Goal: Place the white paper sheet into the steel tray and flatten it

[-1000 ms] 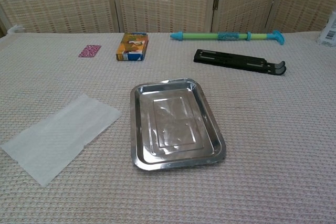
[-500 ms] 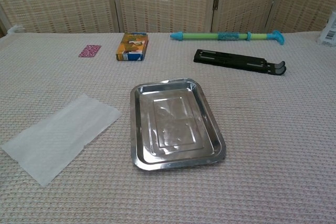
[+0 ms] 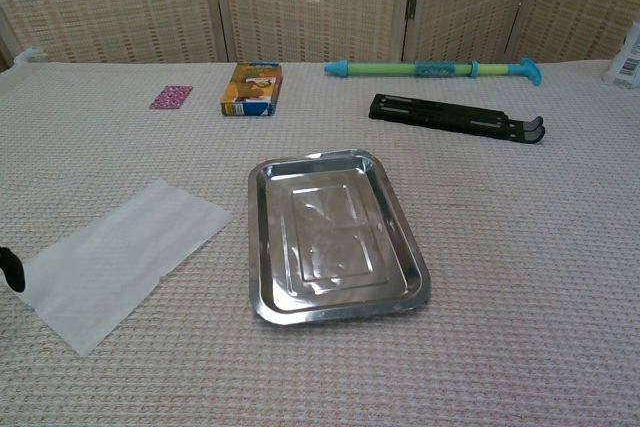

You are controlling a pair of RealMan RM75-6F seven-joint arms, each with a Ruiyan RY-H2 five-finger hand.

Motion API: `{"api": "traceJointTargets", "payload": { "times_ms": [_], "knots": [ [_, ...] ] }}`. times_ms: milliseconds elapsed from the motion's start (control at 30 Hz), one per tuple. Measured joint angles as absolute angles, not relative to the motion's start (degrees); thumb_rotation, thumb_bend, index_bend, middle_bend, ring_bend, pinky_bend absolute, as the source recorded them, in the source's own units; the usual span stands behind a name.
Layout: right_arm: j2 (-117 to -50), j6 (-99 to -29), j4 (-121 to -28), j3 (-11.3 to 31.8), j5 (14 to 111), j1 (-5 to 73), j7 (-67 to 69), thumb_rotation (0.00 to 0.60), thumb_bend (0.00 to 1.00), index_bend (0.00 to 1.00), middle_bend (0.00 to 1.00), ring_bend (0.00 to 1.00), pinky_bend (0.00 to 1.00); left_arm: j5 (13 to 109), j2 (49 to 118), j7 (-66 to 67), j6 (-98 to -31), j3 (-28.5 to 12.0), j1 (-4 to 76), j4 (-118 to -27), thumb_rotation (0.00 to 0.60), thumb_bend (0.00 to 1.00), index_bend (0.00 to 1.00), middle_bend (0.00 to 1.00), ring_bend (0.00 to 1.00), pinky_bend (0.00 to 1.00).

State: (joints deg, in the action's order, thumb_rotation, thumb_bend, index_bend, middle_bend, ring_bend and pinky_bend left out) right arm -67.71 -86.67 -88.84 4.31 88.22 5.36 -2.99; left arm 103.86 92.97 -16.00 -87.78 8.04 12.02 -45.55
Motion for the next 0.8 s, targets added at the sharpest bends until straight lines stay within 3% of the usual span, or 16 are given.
{"api": "traceJointTargets", "payload": {
  "times_ms": [800],
  "knots": [
    [-68.8, -87.1, -87.7, 5.3, 86.8, 5.5, -5.0, 0.600, 0.40, 0.00, 0.00, 0.00, 0.00, 101.9, 96.7, -18.3, -82.8, 8.3, 15.5, -45.1, 0.600, 0.30, 0.43, 1.00, 1.00, 1.00]
  ]
}}
